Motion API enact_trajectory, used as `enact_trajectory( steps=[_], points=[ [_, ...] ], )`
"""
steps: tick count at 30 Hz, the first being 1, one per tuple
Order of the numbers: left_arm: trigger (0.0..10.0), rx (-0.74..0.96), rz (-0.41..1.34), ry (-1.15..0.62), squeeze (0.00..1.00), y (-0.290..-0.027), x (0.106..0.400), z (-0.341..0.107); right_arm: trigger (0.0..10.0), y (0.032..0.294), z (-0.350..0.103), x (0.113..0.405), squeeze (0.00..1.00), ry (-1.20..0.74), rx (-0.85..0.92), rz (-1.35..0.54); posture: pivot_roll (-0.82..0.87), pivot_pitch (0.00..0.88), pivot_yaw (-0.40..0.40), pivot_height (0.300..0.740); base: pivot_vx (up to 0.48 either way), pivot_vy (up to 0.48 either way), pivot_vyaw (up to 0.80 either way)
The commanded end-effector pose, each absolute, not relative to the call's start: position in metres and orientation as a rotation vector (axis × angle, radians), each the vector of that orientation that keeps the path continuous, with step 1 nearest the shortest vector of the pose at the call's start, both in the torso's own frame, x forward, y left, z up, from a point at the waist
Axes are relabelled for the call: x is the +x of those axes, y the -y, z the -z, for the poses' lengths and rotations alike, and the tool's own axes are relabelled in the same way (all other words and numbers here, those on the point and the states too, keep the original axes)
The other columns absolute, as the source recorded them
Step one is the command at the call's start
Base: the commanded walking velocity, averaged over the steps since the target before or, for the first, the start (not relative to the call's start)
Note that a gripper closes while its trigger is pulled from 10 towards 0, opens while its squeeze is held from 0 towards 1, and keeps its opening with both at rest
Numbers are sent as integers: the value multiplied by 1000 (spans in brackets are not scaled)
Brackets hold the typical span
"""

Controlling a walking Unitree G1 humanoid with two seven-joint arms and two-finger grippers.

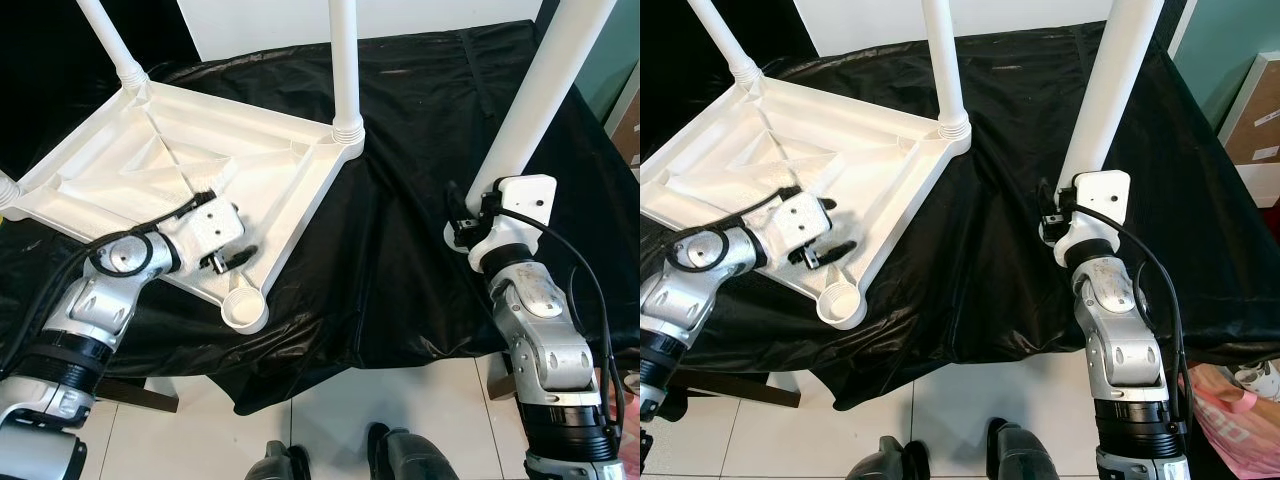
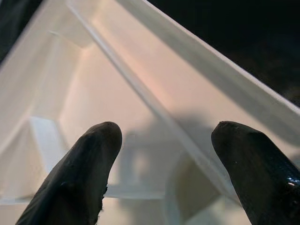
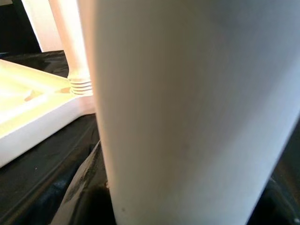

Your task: Building children table

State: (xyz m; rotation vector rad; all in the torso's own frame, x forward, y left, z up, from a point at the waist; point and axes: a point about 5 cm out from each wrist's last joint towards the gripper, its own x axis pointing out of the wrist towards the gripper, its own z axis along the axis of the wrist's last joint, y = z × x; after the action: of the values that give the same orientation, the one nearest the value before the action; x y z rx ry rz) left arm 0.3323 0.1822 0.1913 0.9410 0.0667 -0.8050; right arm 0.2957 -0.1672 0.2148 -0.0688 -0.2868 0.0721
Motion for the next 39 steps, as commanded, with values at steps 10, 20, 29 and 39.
enact_trajectory(
  steps=[10, 20, 29, 39],
  points=[
    [10000, 883, 854, -6, 0, -136, 317, -161, 10000, 163, -217, 294, 0, 295, -62, -97, -144, 209, 56, 740, 0, 0, 0],
    [10000, 744, 895, 68, 0, -85, 317, -158, 10000, 162, -218, 295, 0, 301, -54, -102, -141, 197, 57, 740, 0, 0, 0],
    [10000, 612, 719, 157, 0, -39, 333, -170, 10000, 160, -218, 296, 0, 304, -47, -95, -146, 203, 68, 740, 0, 0, 0],
    [10000, 335, 736, 305, 0, -62, 337, -219, 10000, 164, -217, 293, 0, 306, -45, -72, -140, 215, 79, 740, 0, 0, 0]
  ],
)
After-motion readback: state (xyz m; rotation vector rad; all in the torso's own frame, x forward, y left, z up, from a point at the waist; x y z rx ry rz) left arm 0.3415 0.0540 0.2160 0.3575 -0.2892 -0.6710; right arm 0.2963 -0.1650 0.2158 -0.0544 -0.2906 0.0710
